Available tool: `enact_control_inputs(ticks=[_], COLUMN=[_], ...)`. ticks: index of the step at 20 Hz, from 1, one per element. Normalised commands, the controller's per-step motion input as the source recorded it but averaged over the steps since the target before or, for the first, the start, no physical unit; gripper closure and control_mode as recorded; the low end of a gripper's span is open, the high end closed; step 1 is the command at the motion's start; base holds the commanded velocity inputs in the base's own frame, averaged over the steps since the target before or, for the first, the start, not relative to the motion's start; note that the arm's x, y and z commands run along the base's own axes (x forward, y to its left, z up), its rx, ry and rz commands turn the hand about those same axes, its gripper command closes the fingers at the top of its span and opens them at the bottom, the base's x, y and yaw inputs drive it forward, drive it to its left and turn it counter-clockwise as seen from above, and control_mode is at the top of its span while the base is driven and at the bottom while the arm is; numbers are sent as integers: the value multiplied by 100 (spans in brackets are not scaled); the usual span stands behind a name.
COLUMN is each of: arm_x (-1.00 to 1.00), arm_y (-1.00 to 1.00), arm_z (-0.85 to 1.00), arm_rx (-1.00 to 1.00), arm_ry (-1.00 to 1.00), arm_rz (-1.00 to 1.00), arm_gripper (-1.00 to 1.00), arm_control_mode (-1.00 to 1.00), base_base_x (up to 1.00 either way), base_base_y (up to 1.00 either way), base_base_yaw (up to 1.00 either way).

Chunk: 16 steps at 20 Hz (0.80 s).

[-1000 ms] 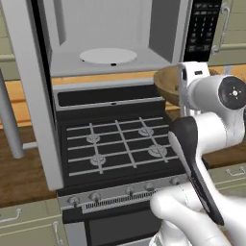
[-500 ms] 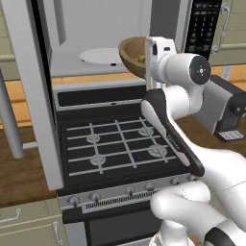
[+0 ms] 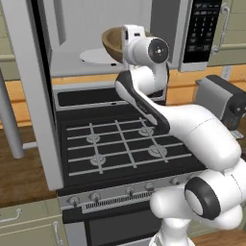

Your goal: Pick the cucumber from the sink and place it in the bowl. Then pick the bowl and place it in the microwave. Then close the microwave door and press the start button.

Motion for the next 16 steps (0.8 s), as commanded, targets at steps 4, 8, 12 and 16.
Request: enact_control_inputs(ticks=[4,8,12,16], arm_x=[100,100,84,63], arm_y=[0,3,1,14], arm_z=[0,0,-7,-22], arm_rx=[0,0,-9,-19], arm_ry=[19,0,0,0], arm_rz=[-4,0,0,4], arm_gripper=[100,100,100,100], arm_control_mode=[-100,-100,-100,-100], base_base_x=[0,0,0,0], base_base_y=[0,0,0,0], base_base_yaw=[0,0,0,0])
